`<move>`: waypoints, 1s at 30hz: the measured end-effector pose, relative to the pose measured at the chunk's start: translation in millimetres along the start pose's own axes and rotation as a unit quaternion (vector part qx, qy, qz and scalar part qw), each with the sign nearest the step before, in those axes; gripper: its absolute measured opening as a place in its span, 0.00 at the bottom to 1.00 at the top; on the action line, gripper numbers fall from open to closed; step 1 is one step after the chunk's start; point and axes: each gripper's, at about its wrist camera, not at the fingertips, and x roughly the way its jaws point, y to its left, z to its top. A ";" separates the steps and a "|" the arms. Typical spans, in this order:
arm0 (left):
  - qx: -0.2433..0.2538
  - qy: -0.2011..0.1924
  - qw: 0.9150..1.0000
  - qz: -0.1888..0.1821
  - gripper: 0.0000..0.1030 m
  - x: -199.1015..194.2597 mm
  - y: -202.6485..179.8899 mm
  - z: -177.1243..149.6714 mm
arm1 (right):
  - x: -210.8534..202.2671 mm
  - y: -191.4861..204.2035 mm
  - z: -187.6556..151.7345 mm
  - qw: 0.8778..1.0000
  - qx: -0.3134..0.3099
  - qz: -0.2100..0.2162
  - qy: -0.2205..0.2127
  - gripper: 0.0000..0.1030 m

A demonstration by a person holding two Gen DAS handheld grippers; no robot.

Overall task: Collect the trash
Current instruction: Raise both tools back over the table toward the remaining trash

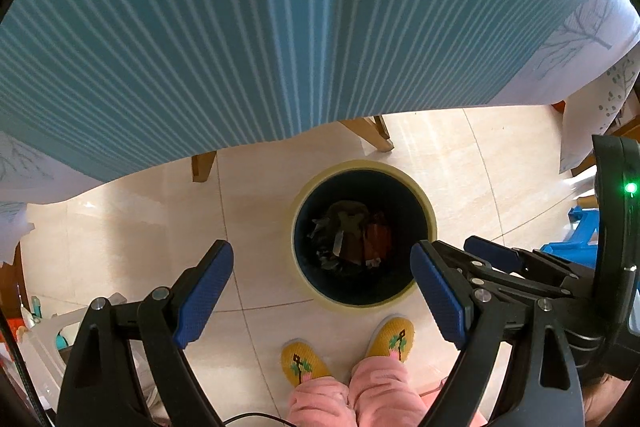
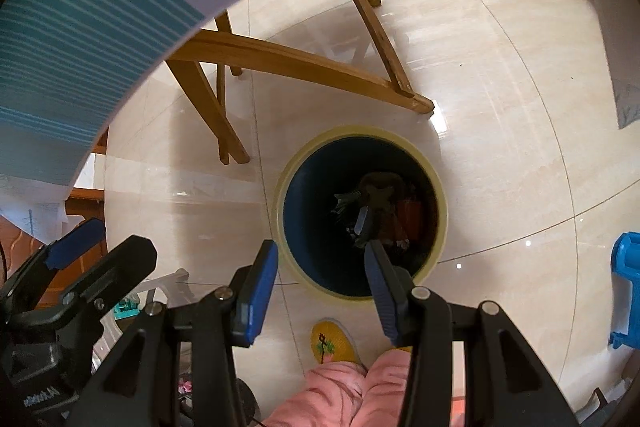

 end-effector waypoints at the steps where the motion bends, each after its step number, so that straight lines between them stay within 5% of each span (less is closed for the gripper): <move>1: -0.001 0.001 1.000 0.000 0.86 -2.6 0.2 1.0 | -1.7 0.8 -0.5 1.000 0.000 -0.001 0.000 0.44; 15: 0.003 0.005 1.000 0.020 0.86 -70.3 1.2 4.1 | -51.2 22.7 -14.1 1.000 0.021 -0.009 0.014 0.44; 30: -0.013 -0.061 0.998 0.015 0.84 -227.3 -2.2 37.1 | -216.7 75.4 0.3 0.997 -0.035 0.033 -0.056 0.44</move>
